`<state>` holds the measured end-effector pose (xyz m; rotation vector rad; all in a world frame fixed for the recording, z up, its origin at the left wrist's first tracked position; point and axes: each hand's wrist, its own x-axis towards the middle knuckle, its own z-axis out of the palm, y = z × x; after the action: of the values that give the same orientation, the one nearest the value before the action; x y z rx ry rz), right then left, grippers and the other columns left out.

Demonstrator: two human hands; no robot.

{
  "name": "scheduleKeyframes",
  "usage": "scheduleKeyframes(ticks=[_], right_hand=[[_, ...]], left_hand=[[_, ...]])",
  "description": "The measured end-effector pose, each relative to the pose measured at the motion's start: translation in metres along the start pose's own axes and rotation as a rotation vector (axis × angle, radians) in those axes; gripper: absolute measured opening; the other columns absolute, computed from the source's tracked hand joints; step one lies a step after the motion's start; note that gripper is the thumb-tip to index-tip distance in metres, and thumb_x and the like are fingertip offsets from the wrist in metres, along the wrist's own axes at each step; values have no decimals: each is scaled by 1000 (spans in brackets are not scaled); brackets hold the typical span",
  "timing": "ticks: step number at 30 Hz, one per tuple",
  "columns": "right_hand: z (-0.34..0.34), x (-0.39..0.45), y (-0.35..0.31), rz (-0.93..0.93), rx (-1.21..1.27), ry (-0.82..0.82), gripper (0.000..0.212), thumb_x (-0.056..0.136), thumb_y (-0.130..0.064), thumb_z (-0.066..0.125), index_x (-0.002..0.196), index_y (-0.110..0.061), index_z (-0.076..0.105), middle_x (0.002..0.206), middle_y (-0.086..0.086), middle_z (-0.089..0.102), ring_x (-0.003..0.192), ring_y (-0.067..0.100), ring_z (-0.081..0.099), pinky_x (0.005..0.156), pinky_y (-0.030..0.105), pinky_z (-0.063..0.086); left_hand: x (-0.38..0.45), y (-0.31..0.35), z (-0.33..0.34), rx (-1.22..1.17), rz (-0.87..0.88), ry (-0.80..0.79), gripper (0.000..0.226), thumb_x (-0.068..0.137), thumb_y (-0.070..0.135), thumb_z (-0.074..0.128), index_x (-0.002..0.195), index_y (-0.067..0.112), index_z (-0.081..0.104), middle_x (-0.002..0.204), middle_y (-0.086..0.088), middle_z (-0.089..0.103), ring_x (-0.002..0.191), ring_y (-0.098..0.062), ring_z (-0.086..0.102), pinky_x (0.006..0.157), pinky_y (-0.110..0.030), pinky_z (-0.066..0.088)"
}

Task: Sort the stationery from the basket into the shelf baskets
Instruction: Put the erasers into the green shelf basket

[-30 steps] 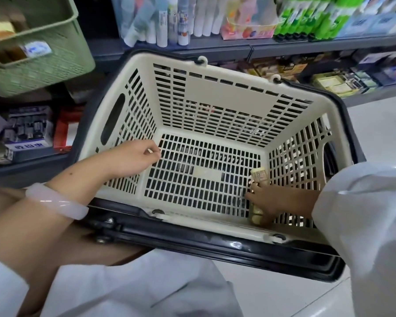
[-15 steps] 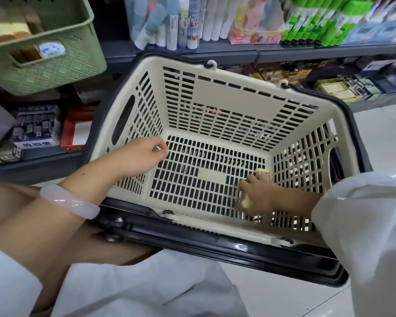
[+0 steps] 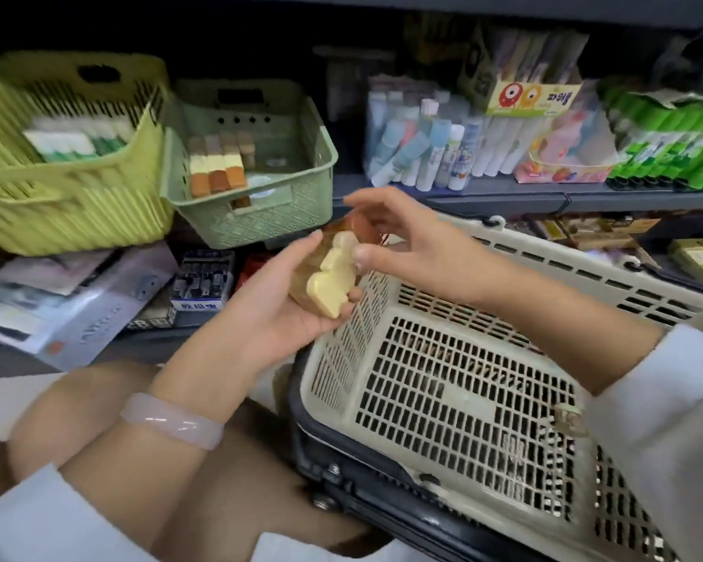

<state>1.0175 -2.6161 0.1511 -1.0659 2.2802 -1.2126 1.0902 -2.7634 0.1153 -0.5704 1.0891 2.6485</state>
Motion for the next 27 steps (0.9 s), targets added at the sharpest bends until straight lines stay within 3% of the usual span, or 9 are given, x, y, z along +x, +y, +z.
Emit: scheduleKeyframes(ticks=[3, 6, 10, 12, 15, 20, 24, 27], right_hand=[[2, 27, -13, -20, 42, 17, 38, 86, -11, 63, 123, -16, 53, 107, -10, 59, 100, -3, 55, 92, 11, 43], [13, 53, -22, -30, 88, 21, 29, 86, -9, 62, 115, -15, 59, 101, -7, 65, 94, 1, 60, 90, 16, 48], [22, 92, -29, 1, 205, 130, 19, 91, -15, 57, 109, -15, 62, 84, -2, 69, 77, 0, 61, 70, 16, 52], [23, 121, -30, 37, 159, 235, 16, 89, -21, 59, 104, -17, 63, 79, -3, 68, 75, 1, 60, 72, 21, 52], [28, 169, -28, 142, -17, 302, 15, 84, -24, 65, 96, -15, 62, 91, 6, 70, 84, 13, 62, 84, 31, 52], [47, 222, -12, 412, -492, 165, 25, 83, -27, 65, 99, -9, 59, 110, 13, 64, 101, 28, 62, 85, 31, 49], [53, 234, -13, 487, -485, -1, 35, 86, -27, 63, 109, -1, 60, 113, 15, 64, 104, 28, 62, 93, 35, 50], [50, 233, -18, 461, -457, -45, 13, 87, -16, 61, 91, -4, 61, 107, 17, 67, 100, 29, 65, 91, 37, 51]], left_hand=[[-10, 20, -13, -6, 33, -25, 29, 78, 34, 57, 72, 14, 76, 73, -10, 68, 53, -22, 59, 43, -24, 47], [-16, 36, -27, 15, 72, 2, 30, 78, 33, 56, 75, 12, 76, 78, -12, 68, 55, -22, 59, 44, -25, 47], [-21, 63, -48, 82, 156, 102, 30, 88, 33, 53, 82, 12, 73, 78, -13, 70, 55, -23, 61, 45, -26, 48], [-22, 76, -58, 111, 201, 146, 27, 88, 34, 54, 88, 12, 70, 80, -13, 70, 55, -23, 62, 45, -26, 49], [-24, 90, -71, 126, 239, 147, 29, 82, 37, 56, 91, 13, 71, 90, -15, 70, 57, -22, 63, 48, -26, 50], [-26, 98, -83, 74, 246, 113, 44, 74, 38, 58, 108, 10, 66, 97, -16, 69, 59, -21, 61, 47, -28, 50], [-27, 101, -89, 54, 250, 105, 47, 72, 39, 60, 108, 10, 66, 96, -15, 69, 60, -22, 62, 47, -28, 49], [-25, 102, -92, 48, 255, 92, 44, 72, 39, 59, 106, 11, 67, 95, -15, 69, 60, -22, 62, 48, -28, 49]])
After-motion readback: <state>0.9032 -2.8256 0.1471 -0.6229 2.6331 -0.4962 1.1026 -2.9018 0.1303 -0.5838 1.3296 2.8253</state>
